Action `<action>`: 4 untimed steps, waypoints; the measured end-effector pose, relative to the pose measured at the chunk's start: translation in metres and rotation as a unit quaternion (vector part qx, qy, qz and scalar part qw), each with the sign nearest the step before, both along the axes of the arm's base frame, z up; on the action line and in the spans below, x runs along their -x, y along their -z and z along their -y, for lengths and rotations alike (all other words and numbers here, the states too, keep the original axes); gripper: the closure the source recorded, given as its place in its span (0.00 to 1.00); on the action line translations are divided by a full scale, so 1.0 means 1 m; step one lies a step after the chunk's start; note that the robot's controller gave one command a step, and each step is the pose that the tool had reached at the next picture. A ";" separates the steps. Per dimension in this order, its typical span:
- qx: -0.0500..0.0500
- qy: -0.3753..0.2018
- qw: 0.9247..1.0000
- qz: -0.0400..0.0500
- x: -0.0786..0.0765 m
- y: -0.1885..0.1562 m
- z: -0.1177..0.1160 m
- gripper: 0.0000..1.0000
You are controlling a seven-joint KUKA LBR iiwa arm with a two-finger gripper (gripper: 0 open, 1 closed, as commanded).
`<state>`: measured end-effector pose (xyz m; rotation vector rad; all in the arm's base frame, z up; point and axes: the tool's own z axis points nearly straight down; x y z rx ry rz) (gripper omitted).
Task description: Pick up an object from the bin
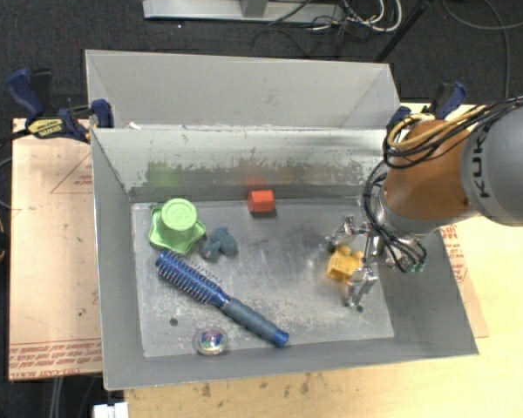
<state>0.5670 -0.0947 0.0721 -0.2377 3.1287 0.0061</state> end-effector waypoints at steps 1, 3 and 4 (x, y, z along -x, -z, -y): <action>0.002 0.049 0.999 0.001 -0.001 -0.029 0.031 0.00; 0.000 0.310 0.951 0.000 0.018 -0.002 0.014 0.00; 0.002 0.372 0.928 0.003 0.011 -0.003 -0.004 0.00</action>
Offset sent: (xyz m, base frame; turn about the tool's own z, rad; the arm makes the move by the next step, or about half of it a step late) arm -0.0005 -0.0305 0.0279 0.0967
